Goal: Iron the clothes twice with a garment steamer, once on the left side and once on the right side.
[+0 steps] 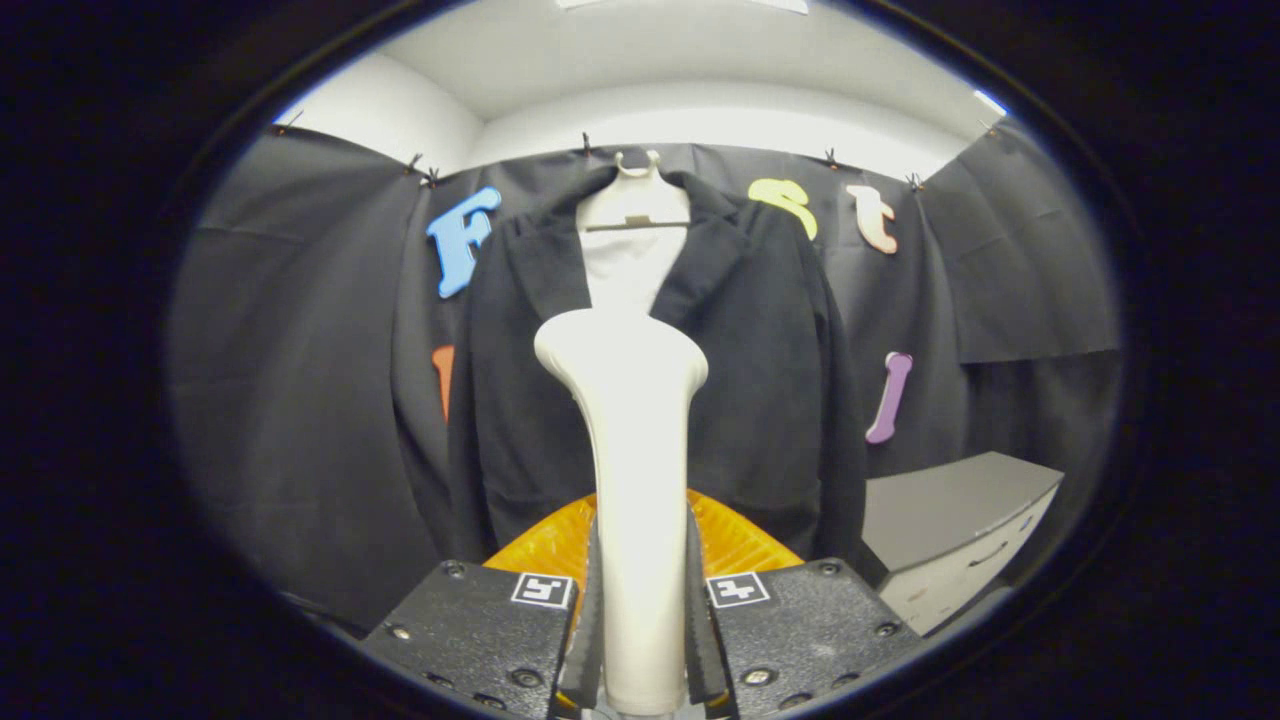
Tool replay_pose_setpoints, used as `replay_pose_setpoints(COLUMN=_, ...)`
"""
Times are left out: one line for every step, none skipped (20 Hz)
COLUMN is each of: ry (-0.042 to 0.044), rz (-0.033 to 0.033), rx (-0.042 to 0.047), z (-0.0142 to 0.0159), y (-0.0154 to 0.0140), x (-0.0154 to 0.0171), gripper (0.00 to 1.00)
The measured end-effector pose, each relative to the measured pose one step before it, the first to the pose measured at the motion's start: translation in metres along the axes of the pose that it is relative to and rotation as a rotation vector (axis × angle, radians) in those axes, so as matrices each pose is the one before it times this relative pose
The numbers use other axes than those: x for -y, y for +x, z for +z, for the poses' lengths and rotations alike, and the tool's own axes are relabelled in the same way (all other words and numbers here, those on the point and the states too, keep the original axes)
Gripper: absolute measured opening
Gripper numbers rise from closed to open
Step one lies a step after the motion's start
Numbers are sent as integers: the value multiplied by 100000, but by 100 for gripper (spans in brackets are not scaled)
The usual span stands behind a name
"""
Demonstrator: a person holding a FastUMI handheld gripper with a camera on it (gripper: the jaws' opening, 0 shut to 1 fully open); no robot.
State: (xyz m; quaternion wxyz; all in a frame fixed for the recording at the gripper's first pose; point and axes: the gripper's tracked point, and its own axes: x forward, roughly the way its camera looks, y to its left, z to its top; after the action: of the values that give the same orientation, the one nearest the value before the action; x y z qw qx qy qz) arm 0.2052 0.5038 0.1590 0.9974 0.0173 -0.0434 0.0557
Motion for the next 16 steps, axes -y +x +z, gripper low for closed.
replay_pose_setpoints(ry=478, rz=1362, rx=3286, z=1170, y=425, x=-754, gripper=36)
replay_pose_setpoints(ry=278, rz=1103, rx=3022, z=1170, y=571, x=-616, gripper=36)
replay_pose_setpoints(ry=157, rz=768, rx=2875, z=1133, y=444, x=-621, gripper=36)
replay_pose_setpoints(ry=75, rz=692, rx=2750, z=1005, y=601, x=-645, gripper=36)
replay_pose_setpoints(ry=16, rz=739, rx=2721, z=999, y=788, x=-558, gripper=36)
replay_pose_setpoints(ry=-191, rz=756, rx=2686, z=1274, y=586, x=-578, gripper=36)
replay_pose_setpoints(ry=-426, rz=692, rx=2031, z=879, y=744, x=-657, gripper=36)
replay_pose_setpoints(ry=-102, rz=1166, rx=612, z=158, y=936, x=-549, gripper=36)
replay_pose_setpoints(ry=295, rz=1084, rx=932, z=572, y=775, x=-502, gripper=36)
replay_pose_setpoints(ry=-322, rz=380, rx=1539, z=738, y=728, x=-398, gripper=35)
replay_pose_setpoints(ry=-703, rz=59, rx=2028, z=810, y=737, x=-351, gripper=35)
replay_pose_setpoints(ry=-993, rz=278, rx=1959, z=701, y=782, x=-380, gripper=35)
replay_pose_setpoints(ry=-840, rz=368, rx=2150, z=662, y=615, x=-493, gripper=35)
replay_pose_setpoints(ry=-1713, rz=-102, rx=2093, z=498, y=707, x=-387, gripper=35)
replay_pose_setpoints(ry=-2179, rz=-939, rx=2132, z=533, y=499, x=-239, gripper=35)
replay_pose_setpoints(ry=-2633, rz=-935, rx=1503, z=255, y=423, x=-171, gripper=36)
